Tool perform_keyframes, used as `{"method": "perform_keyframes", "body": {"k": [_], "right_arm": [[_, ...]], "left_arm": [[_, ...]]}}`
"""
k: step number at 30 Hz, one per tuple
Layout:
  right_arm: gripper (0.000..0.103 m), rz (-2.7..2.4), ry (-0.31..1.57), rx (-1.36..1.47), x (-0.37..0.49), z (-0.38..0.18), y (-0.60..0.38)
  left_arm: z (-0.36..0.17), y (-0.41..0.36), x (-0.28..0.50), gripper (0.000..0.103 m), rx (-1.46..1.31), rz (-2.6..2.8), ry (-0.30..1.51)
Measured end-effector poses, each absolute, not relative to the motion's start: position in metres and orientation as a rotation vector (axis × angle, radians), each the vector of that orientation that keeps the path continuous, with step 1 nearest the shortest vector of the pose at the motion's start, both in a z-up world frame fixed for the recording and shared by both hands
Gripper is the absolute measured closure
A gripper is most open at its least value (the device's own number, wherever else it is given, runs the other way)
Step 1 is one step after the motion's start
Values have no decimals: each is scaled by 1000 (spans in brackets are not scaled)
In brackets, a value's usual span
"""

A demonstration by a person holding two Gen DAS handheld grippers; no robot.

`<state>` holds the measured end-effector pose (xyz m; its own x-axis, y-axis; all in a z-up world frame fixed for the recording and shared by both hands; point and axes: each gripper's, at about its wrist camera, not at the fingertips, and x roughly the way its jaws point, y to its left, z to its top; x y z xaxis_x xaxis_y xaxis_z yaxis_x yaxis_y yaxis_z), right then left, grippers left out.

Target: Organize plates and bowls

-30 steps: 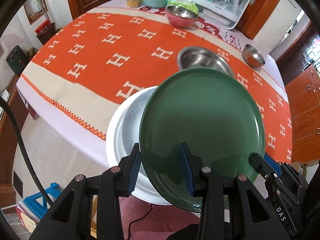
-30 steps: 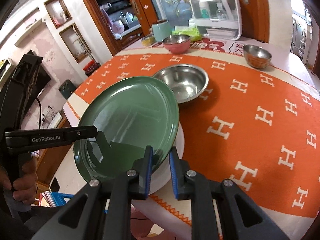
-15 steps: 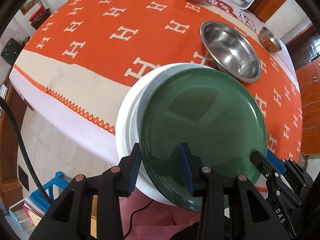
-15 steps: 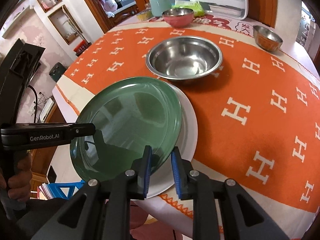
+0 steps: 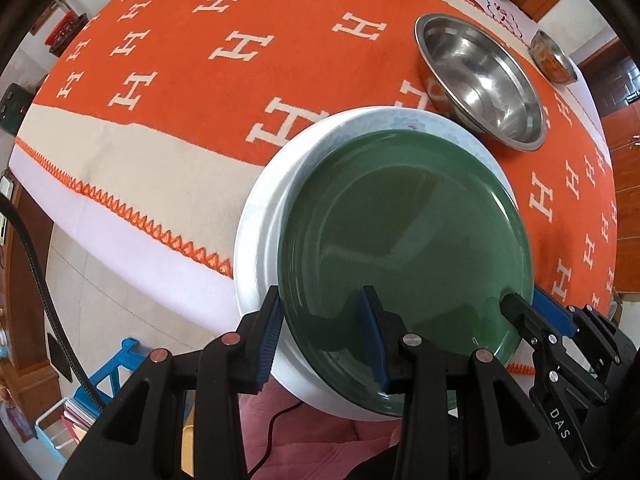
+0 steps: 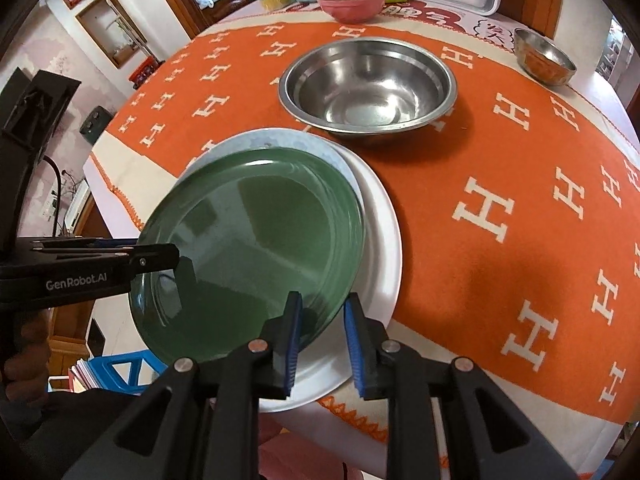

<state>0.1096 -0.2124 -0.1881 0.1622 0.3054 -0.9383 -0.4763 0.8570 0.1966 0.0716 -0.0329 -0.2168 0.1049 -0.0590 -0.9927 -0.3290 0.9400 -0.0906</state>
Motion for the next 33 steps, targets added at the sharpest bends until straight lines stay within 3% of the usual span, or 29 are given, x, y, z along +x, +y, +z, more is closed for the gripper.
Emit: {"method": "perform_keyframes", "body": {"k": [6,15,17,19,23,26,33], "right_arm": [[72,546,1313,-211,112,-188,-203],[71,506,1337,-190,116,-184,-203],[67,494,1330,-166,118,-180,-205],[56,478,1319,-153,119,-177,-207],[56,438,1302,-121,125,-171,-211],[56,409,1280,-93,131,-166,-214],[56,360,1216,-22,146,-157,-215]], "left_arm": [[-215,-34,78,65,-279,172,1485],[-204,-43,90,63,-173,82,1526],[-196,-44,93,59,-146,57,1518],[-189,-45,95,56,-114,26,1501],[-173,-49,105,54,-38,-36,1460],[-158,-54,115,45,11,-72,1408],[-140,-57,138,44,84,-146,1315]]}}
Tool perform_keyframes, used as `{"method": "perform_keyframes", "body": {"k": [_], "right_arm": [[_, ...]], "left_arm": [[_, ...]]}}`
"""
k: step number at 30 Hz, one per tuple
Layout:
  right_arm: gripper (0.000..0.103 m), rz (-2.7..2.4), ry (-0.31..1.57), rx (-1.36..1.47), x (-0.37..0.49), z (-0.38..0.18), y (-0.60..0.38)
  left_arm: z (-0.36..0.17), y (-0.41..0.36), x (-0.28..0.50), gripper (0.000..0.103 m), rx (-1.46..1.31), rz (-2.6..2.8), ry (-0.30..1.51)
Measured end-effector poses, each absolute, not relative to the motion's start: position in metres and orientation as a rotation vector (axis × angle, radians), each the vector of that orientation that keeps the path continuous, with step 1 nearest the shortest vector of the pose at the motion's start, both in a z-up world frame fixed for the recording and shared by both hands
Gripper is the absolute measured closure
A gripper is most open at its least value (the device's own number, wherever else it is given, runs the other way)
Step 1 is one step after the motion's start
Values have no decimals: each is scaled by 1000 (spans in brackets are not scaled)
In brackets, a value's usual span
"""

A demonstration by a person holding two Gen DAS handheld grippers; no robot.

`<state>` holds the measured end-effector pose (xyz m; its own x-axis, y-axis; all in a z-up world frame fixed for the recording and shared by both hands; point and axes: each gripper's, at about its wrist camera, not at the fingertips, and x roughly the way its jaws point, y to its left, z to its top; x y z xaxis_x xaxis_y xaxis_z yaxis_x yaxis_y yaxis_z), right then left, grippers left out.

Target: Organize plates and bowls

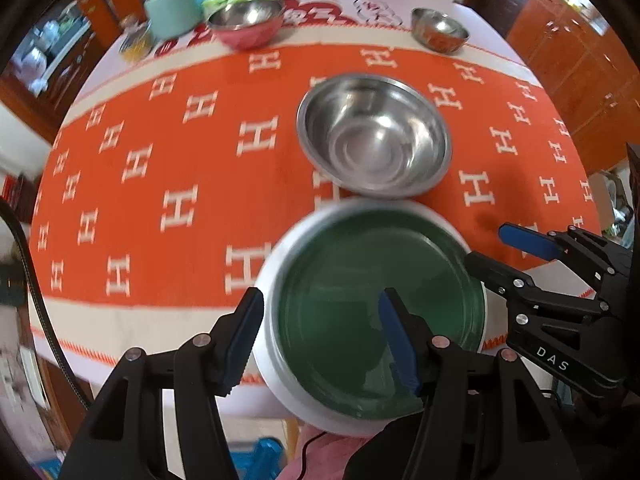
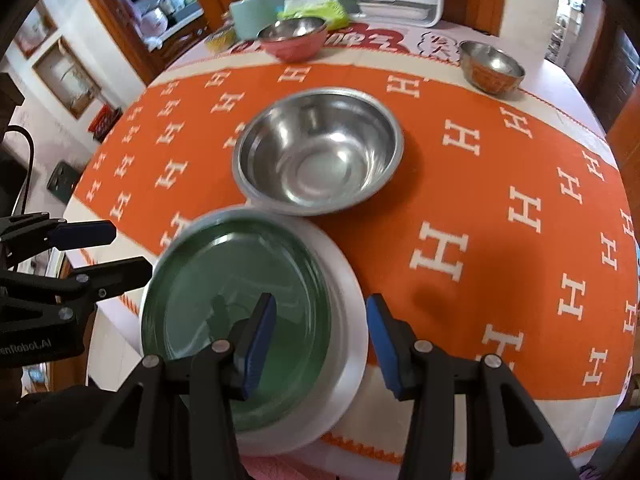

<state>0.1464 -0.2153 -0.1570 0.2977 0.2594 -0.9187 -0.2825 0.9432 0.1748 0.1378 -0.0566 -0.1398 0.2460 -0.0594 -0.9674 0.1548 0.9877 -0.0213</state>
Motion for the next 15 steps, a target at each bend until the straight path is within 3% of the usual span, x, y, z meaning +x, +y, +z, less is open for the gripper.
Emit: {"method": "perform_keyframes", "body": {"k": [15], "right_arm": [[56,188,1095,113,181,-164,-214]], "left_arm": [[-141,-63,197,38,226,-333,1145]]}}
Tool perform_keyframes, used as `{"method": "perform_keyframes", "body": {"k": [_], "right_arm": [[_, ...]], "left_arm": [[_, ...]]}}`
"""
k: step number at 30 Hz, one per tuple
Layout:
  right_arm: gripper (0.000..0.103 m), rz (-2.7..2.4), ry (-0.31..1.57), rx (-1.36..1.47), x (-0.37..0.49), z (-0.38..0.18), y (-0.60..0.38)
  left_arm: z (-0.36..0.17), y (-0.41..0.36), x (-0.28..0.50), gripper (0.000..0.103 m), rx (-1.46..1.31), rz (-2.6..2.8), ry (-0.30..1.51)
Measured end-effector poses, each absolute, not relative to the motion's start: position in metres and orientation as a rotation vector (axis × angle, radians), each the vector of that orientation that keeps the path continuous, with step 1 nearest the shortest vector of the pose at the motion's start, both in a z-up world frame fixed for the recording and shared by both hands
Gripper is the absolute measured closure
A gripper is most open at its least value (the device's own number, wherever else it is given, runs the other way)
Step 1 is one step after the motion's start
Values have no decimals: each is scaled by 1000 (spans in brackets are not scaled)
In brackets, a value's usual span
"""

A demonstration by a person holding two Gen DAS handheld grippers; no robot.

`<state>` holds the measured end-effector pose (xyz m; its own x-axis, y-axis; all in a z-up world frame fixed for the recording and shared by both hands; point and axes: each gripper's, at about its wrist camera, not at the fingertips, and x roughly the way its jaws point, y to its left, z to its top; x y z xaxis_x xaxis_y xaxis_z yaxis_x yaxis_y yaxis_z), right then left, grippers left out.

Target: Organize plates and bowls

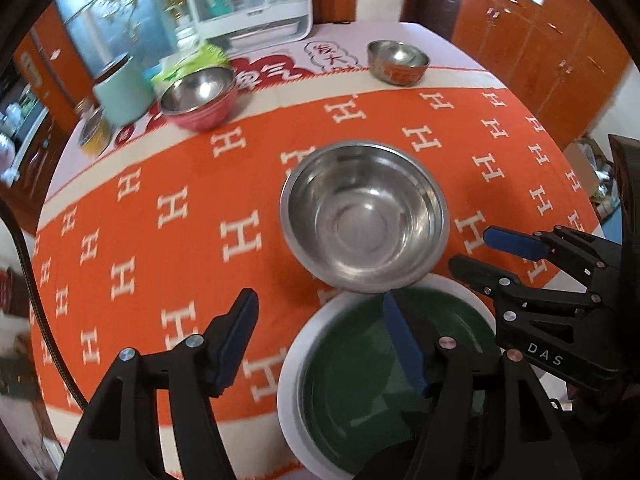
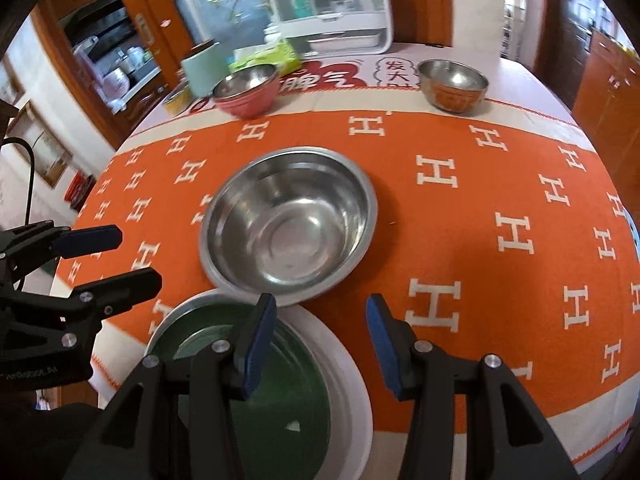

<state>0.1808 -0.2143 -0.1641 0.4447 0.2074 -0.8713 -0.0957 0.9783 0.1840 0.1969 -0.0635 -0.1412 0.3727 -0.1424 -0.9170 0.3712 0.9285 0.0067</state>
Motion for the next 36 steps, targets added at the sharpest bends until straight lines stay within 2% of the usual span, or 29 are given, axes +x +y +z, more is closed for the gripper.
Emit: {"method": "perform_keyframes", "body": {"k": [11,23,26,28,34,36], "right_arm": [[56,114,1069,106,208,-181,-208],[56,65,1098,135,237,-203,-212],[57,68,1101,131,242,-206,-211],[65,76,1098,127,243,-207,-210],[71,80,1086,118,246,-209,-208],[71,79,1085,124,246,-209,-209]], "left_arm": [[-177,-54,252,38,115,-421,1163],[-225,-55,287,38,4,-492,1276],[-231,-53,291,43,-16,-501,1282],[-234,-52,294,45,-33,-513,1285],[-236,-54,296,61,-61,-545,1283],[-235,-56,296,71,-68,-565,1276]]}}
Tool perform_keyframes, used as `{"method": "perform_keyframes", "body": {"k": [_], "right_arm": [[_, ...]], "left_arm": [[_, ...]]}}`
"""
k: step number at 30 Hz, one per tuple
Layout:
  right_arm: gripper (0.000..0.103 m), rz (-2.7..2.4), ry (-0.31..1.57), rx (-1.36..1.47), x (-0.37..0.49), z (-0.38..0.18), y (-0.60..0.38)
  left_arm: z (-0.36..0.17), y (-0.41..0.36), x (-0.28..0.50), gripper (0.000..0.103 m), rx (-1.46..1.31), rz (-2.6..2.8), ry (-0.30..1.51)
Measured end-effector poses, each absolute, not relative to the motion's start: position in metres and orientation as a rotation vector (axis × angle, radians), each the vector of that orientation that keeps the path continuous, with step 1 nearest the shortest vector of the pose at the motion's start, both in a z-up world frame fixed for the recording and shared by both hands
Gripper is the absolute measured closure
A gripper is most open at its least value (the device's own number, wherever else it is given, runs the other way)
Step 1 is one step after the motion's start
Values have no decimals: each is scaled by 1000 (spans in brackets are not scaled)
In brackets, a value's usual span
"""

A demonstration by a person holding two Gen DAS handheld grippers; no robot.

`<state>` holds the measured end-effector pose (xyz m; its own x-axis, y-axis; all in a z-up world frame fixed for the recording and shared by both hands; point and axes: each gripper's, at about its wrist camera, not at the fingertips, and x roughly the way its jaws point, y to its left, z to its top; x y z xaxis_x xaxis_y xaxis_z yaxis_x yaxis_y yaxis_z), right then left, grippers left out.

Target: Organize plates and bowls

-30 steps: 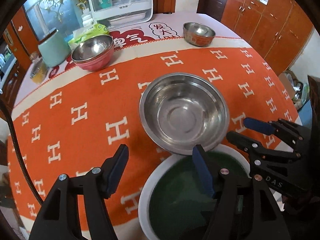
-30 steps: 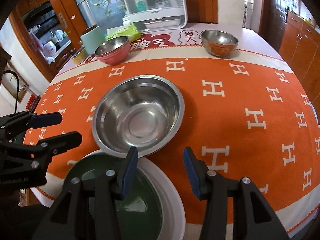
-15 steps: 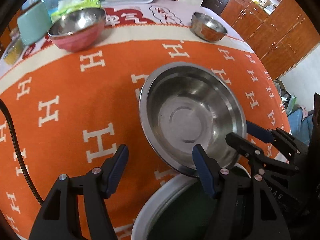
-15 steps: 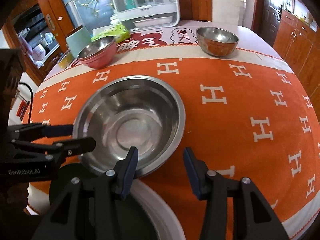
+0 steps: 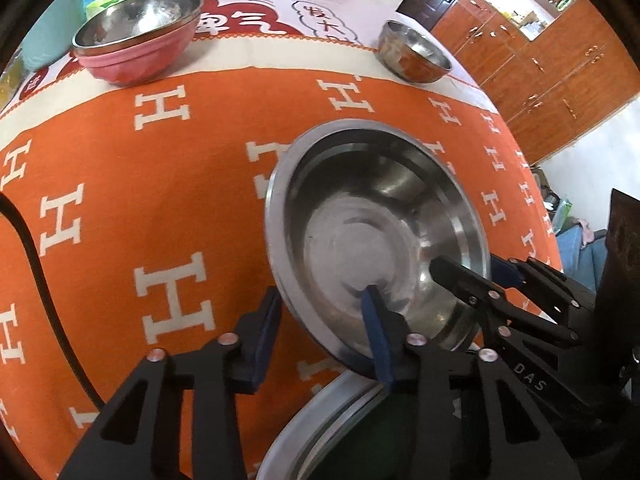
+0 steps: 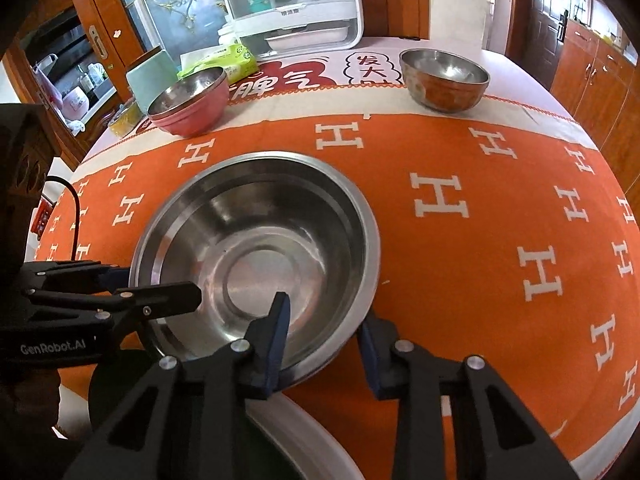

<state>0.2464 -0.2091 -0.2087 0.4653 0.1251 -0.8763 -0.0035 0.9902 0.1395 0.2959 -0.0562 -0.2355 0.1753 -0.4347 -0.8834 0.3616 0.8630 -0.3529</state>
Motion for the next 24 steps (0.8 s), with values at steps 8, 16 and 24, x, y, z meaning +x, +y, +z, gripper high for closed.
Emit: {"method": "perform_keyframes", "body": {"k": [8,16,24], "right_arm": [[74,79,1070,129,245,-205,-210],[75,70,1040,120,240,-196,-207],[75,73,988,96,231,-182,-200]], "left_arm": [[-233,-62,294,75,-36,-561,1265],[-225,-61,290,76,-20,-562,1244],[-212,-51,281,76,-34,-556,1215]]}}
